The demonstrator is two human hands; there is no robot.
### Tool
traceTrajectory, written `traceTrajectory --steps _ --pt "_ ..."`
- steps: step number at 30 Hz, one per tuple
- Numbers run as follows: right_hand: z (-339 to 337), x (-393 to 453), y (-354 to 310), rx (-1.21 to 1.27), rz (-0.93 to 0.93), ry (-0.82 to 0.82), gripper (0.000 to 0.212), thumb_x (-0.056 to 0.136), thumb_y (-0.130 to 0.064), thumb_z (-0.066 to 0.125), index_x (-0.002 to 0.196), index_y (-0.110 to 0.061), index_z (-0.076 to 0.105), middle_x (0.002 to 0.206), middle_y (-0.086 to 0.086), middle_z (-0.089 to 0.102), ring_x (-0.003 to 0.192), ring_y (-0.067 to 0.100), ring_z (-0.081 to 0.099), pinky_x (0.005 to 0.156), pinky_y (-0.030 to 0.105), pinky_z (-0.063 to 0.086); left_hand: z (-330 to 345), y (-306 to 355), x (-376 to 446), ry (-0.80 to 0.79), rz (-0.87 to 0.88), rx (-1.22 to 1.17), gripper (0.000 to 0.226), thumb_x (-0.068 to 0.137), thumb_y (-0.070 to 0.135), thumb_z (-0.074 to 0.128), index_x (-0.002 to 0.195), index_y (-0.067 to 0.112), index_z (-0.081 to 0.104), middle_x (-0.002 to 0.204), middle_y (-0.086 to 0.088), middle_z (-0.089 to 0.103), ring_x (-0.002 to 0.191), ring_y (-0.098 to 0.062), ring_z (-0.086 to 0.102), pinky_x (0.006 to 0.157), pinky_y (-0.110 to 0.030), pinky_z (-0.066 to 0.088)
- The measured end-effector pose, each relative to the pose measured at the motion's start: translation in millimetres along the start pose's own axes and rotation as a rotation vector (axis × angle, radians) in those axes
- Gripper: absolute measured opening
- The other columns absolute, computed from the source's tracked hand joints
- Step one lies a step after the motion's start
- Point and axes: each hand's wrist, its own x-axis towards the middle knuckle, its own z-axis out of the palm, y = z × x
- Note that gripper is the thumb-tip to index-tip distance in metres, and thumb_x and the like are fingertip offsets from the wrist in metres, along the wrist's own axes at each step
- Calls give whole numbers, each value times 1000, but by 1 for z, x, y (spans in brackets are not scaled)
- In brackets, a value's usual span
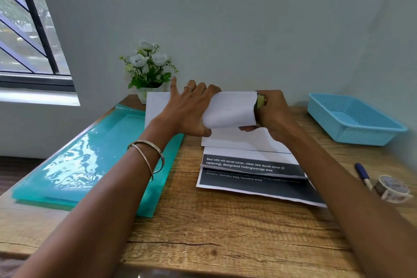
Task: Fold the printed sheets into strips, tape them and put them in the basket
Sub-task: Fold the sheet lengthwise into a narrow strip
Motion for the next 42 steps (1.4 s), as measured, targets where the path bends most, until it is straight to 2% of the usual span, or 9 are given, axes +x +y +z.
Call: traceTrajectory --steps 5,9,12,16,19,25,31,36,42 --pt "-24 3 2 3 64 -120 19 83 11 63 102 7 61 83 21 67 64 36 69 59 40 61 -2 -23 -6 -67 -66 -59 94 58 63 66 136 25 29 123 -3 50 126 -29 38 104 -75 2" --pt "-56 12 3 -303 24 -185 41 73 6 73 113 1 61 87 13 72 79 24 71 81 38 59 -8 -39 -12 -101 -149 -100 100 54 63 73 135 24 27 128 -5 47 130 -32 33 105 -73 -6" --pt "-50 4 6 -443 17 -266 40 70 0 79 107 -7 66 98 10 73 92 20 69 91 32 54 -9 -41 -16 -123 -171 -113 101 55 62 77 134 24 27 128 -5 46 131 -32 30 106 -72 -5" --pt "-24 2 1 35 -33 -213 24 85 3 63 109 1 63 95 18 68 81 29 68 80 43 58 -9 -30 -12 -137 -134 -95 107 53 67 75 136 24 24 129 -5 45 131 -32 29 106 -73 -4" --pt "-19 4 -6 223 65 -177 35 83 10 62 116 0 57 87 19 66 70 30 68 70 48 60 -12 -24 -10 -111 -112 -92 111 52 72 73 138 23 22 131 -6 44 131 -33 30 105 -73 -3" --pt "-18 2 4 200 137 -206 40 77 20 60 107 -6 60 92 19 66 74 32 68 63 46 59 -7 -18 -7 -127 -58 -51 118 50 79 67 140 22 17 137 -7 40 133 -35 27 103 -75 -3" --pt "-27 4 5 308 192 -321 30 84 11 57 109 -5 62 97 12 70 76 28 71 61 40 59 -6 -10 -3 -118 -25 -131 126 43 87 55 143 23 13 140 -5 36 132 -31 28 105 -74 -2" --pt "-27 5 4 261 124 -304 30 82 16 54 100 -6 63 92 12 68 74 27 67 57 39 58 -2 0 -4 -113 -18 -118 138 50 80 66 147 30 -17 142 -7 25 133 -33 22 104 -75 -4" --pt "-24 5 4 297 52 -357 34 84 17 48 101 -7 66 89 9 70 71 23 67 62 42 58 3 -1 -3 -136 -45 -136 139 52 76 68 145 29 -25 137 -10 26 131 -34 23 107 -71 0"
